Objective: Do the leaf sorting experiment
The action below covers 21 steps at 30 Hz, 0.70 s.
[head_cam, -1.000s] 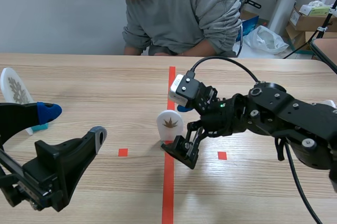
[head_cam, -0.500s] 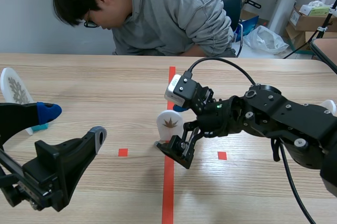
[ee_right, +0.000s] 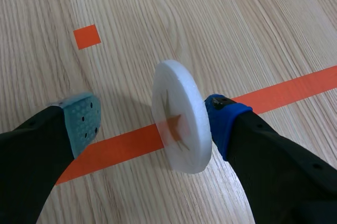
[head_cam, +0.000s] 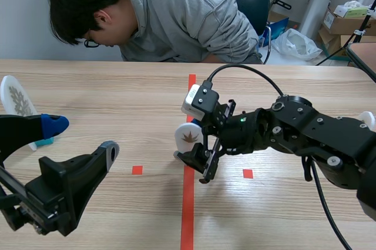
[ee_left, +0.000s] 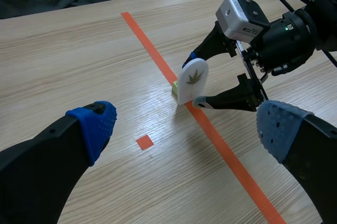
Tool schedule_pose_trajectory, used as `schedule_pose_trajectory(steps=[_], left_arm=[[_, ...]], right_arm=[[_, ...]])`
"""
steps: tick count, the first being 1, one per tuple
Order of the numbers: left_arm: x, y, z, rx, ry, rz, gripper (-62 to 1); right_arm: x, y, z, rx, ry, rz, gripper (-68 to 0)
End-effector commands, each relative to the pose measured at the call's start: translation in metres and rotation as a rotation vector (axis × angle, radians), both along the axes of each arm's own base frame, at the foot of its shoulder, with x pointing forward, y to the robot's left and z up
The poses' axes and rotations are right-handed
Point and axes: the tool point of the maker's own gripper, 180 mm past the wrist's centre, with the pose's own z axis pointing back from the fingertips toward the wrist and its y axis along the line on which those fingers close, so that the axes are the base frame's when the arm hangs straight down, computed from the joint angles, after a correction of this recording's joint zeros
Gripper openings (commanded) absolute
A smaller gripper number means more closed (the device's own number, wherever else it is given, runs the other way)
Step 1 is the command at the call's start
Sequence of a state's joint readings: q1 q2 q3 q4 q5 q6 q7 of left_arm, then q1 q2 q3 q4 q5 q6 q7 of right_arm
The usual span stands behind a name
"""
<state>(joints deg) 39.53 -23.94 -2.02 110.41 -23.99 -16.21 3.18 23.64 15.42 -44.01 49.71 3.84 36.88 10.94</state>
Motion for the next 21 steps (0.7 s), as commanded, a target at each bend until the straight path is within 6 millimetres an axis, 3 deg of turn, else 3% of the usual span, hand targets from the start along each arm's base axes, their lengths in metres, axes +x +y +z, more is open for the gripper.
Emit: schedule_pose_trajectory(steps=[1,8,21], left_arm=[[-0.0001,-0.0032,0.0087,-0.021,-0.023,0.0,-4.3],[-0.0001,-0.0032,0.0087,-0.021,-0.023,0.0,-4.3],[-0.0001,-0.0032,0.0087,-0.021,-0.023,0.0,-4.3]], right_arm=[[0.0096,0.0032,0.0148,0.029,-0.037,0.003,-30.3],[0.0098,0.0038,0.016,0.036,-0.04,0.004,-43.9],[0.0088,0.004,0.0151,0.035,-0.037,0.004,-63.4]])
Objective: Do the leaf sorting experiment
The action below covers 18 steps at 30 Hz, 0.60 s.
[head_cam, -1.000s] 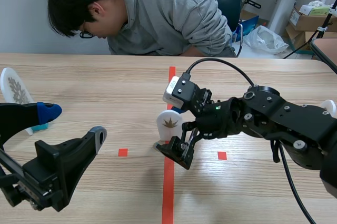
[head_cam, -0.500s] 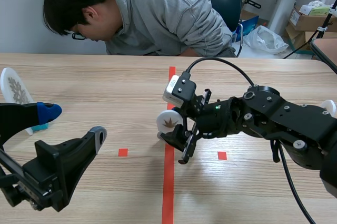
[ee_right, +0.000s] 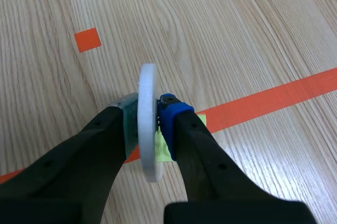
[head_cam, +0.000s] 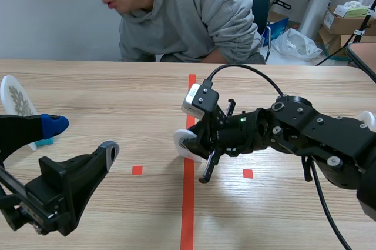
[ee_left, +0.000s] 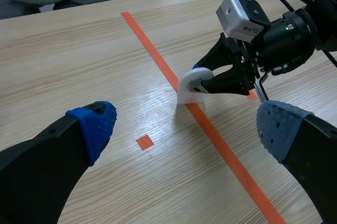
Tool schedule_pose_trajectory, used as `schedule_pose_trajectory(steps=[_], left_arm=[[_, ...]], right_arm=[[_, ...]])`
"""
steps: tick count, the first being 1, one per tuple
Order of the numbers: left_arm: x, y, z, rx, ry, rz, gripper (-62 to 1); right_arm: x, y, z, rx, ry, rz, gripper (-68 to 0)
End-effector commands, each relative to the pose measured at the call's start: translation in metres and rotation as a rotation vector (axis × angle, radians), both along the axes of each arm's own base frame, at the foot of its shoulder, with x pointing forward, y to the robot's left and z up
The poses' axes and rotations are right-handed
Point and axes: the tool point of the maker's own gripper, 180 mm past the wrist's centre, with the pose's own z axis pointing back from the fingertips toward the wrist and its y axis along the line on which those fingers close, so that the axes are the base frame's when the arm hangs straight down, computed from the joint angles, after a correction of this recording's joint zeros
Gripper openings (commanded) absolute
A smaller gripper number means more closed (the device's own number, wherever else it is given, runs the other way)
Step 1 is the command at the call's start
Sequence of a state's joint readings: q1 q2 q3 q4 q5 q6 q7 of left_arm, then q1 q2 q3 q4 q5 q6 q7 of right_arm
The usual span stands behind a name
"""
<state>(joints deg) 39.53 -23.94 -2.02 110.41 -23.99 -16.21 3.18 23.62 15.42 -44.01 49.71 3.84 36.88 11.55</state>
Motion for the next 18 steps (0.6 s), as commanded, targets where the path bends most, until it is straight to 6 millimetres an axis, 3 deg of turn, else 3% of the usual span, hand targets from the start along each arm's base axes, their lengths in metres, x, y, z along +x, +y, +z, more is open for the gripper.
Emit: schedule_pose_trajectory(steps=[1,11,18], left_arm=[[0.0,-0.003,0.009,-0.021,-0.023,0.0,-4.3],[0.0,-0.003,0.009,-0.021,-0.023,0.0,-4.3],[0.0,-0.003,0.009,-0.021,-0.023,0.0,-4.3]], right_arm=[[0.009,0.003,0.014,0.026,-0.034,0.002,-65.3],[0.011,0.003,0.02,0.062,-0.026,-0.021,-66.7],[0.027,-0.014,0.037,0.114,-0.014,-0.14,-66.7]])
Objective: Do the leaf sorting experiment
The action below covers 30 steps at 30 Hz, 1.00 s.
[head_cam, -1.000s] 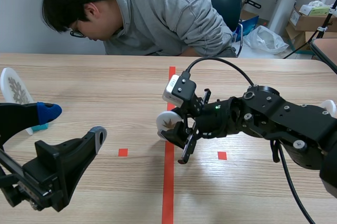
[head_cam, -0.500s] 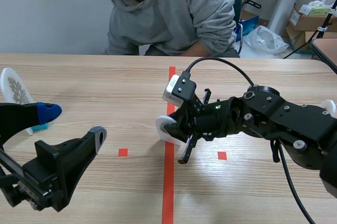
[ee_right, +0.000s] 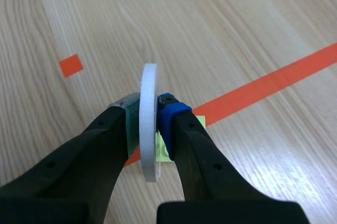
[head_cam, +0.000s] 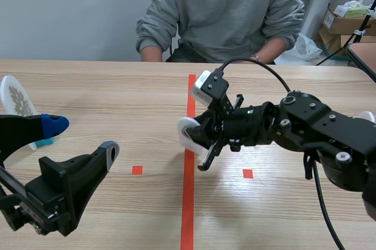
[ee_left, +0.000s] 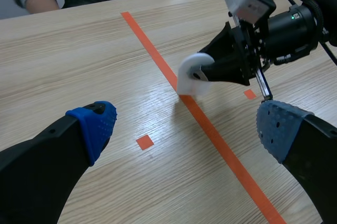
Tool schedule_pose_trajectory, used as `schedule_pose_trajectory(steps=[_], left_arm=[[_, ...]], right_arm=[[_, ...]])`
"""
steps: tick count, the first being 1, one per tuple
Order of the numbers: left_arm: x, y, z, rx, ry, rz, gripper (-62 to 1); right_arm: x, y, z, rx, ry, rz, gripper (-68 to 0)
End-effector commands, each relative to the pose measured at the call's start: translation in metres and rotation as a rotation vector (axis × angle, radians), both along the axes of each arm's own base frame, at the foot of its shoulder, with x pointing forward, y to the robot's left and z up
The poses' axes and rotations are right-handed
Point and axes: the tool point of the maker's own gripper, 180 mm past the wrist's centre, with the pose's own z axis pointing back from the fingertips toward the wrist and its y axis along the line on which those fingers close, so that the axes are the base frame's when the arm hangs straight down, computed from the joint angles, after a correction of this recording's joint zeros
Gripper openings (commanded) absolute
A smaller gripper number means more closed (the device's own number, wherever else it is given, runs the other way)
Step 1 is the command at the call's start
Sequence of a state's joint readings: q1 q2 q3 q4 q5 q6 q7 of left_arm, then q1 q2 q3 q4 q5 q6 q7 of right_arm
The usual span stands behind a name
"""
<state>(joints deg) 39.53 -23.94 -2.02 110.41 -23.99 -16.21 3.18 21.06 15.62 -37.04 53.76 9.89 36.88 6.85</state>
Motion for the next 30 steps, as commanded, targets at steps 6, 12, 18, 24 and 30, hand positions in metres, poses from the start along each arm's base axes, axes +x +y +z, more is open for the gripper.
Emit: schedule_pose_trajectory(steps=[6,12,18,24,30], left_arm=[[0.0,-0.003,0.009,-0.021,-0.023,0.0,-4.3],[0.0,-0.003,0.009,-0.021,-0.023,0.0,-4.3],[0.0,-0.003,0.009,-0.021,-0.023,0.0,-4.3],[0.0,-0.003,0.009,-0.021,-0.023,0.0,-4.3],[0.0,-0.003,0.009,-0.021,-0.023,0.0,-4.3]], right_arm=[[0.022,-0.047,0.02,0.063,-0.016,-0.188,-66.7],[0.035,-0.114,0.028,0.097,-0.042,-0.421,-66.7],[0.045,-0.184,0.033,0.08,-0.079,-0.65,-66.7],[0.049,-0.245,0.036,0.052,-0.121,-0.889,-66.7],[0.044,-0.289,0.034,0.048,-0.128,-1.076,-66.7]])
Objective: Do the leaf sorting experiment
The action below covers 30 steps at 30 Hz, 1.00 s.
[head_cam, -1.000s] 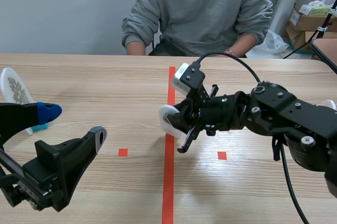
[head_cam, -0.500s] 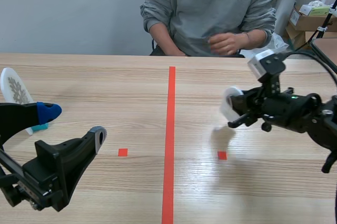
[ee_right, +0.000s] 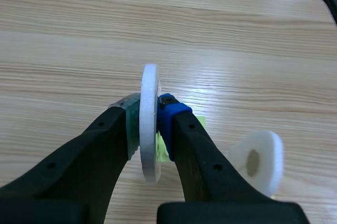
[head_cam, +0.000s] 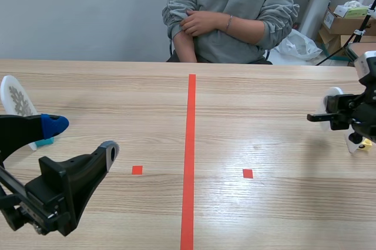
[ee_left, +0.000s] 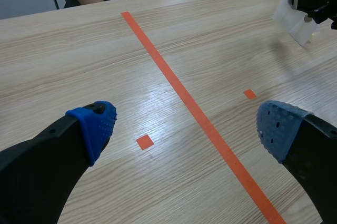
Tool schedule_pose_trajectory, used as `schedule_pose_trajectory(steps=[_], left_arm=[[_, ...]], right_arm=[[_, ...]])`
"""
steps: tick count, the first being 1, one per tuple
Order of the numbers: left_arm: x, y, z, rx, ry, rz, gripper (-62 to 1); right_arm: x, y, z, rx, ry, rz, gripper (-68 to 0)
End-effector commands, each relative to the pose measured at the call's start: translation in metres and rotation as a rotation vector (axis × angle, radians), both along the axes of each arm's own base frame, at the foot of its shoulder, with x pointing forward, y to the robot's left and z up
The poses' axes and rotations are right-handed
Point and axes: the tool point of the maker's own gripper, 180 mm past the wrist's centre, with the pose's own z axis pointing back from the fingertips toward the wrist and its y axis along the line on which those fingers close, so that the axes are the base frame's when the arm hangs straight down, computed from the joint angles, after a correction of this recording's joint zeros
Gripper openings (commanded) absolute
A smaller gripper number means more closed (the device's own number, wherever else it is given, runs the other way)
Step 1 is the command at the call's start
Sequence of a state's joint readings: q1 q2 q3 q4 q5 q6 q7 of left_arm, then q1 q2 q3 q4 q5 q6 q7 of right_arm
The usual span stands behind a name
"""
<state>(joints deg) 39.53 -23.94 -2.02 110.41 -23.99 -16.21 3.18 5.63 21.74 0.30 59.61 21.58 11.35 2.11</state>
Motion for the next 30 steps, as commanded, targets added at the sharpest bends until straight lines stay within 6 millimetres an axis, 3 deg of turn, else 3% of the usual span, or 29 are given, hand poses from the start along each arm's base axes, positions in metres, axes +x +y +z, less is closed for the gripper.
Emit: schedule_pose_trajectory(steps=[1,6,12,30], left_arm=[[0.0,-0.003,0.009,-0.021,-0.023,0.0,-4.3],[0.0,-0.003,0.009,-0.021,-0.023,0.0,-4.3],[0.0,-0.003,0.009,-0.021,-0.023,0.0,-4.3],[0.0,-0.003,0.009,-0.021,-0.023,0.0,-4.3]], right_arm=[[0.003,-0.015,0.008,0.0,-0.024,-0.042,-66.7],[-0.003,-0.039,0.003,0.022,-0.025,-0.13,-66.7],[-0.01,-0.051,-0.008,0.032,-0.01,-0.189,-66.7],[-0.016,-0.037,-0.03,0.086,0.03,-0.213,-66.1]])
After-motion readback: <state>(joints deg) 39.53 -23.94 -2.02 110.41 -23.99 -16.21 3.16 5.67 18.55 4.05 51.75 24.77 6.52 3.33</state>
